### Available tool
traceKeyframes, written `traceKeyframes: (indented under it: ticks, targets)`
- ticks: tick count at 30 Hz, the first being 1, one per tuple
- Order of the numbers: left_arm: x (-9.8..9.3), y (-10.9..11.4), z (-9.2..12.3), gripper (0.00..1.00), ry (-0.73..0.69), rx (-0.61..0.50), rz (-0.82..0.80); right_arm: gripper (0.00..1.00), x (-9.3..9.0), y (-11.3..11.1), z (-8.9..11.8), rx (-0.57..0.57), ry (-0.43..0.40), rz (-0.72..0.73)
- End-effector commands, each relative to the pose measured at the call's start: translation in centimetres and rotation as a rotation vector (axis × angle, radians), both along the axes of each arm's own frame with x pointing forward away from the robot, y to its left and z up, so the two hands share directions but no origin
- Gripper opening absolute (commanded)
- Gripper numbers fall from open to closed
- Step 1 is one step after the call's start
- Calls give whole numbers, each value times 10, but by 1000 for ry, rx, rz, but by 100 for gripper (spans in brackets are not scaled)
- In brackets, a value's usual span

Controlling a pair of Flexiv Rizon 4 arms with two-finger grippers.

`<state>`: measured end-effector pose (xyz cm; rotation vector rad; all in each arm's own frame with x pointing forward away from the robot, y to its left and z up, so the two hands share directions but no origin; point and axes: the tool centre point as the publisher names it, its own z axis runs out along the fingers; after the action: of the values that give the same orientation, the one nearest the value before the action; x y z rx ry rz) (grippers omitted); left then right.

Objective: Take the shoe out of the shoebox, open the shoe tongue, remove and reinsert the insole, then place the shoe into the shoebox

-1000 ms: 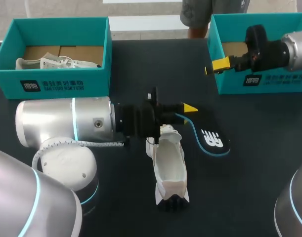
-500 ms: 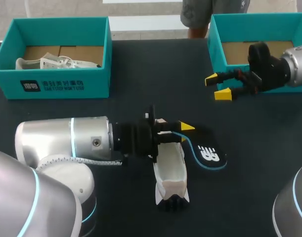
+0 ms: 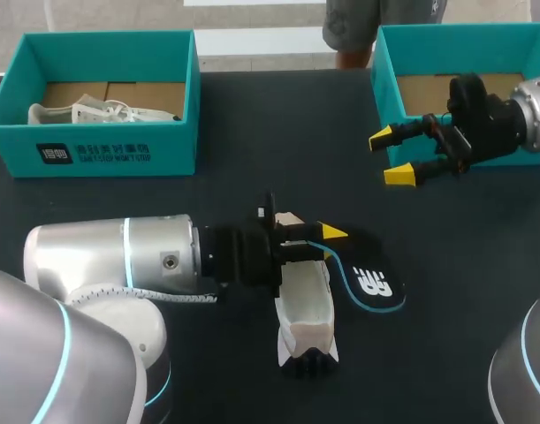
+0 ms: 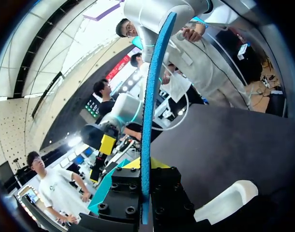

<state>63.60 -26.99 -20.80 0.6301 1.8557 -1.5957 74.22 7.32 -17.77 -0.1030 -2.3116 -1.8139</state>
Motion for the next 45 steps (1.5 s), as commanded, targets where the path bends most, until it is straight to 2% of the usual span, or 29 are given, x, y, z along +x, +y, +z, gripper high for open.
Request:
traceKeyframes:
  ticks: [1,2,5,10,18,21,23,39,41,43,45]
  targets:
    - [-14,6,-8,0,31,28,1,100,-1,-5,-22,41,-42,13]
    - [-19,6,-11,0,40,21,-4,100,-2,-5,-25,39,-79,26]
    - [-31,8,-23,0,66,33,-4,100,-9,-7,-38,18,-116,57]
    - [-43,14,-36,0,93,43,8,100,-20,-6,-51,8,-136,111]
    - [-40,21,-51,0,82,8,-37,100,-44,-9,-72,-14,-159,158]
    - [-37,22,-56,0,86,11,-50,100,-56,-12,-75,-11,-201,177]
    - [-35,22,-57,0,99,9,-61,100,-66,-13,-77,-40,-276,200]
    - [-34,22,-56,0,103,10,-55,100,-66,-13,-77,-40,-276,200]
    - [-34,22,-56,0,103,10,-55,100,-70,-12,-89,-16,-290,190]
    - [-34,22,-56,0,103,10,-55,100,-75,-11,-99,-49,-357,192]
    - [-34,22,-56,0,103,10,-55,100,-80,-10,-107,-42,-369,192]
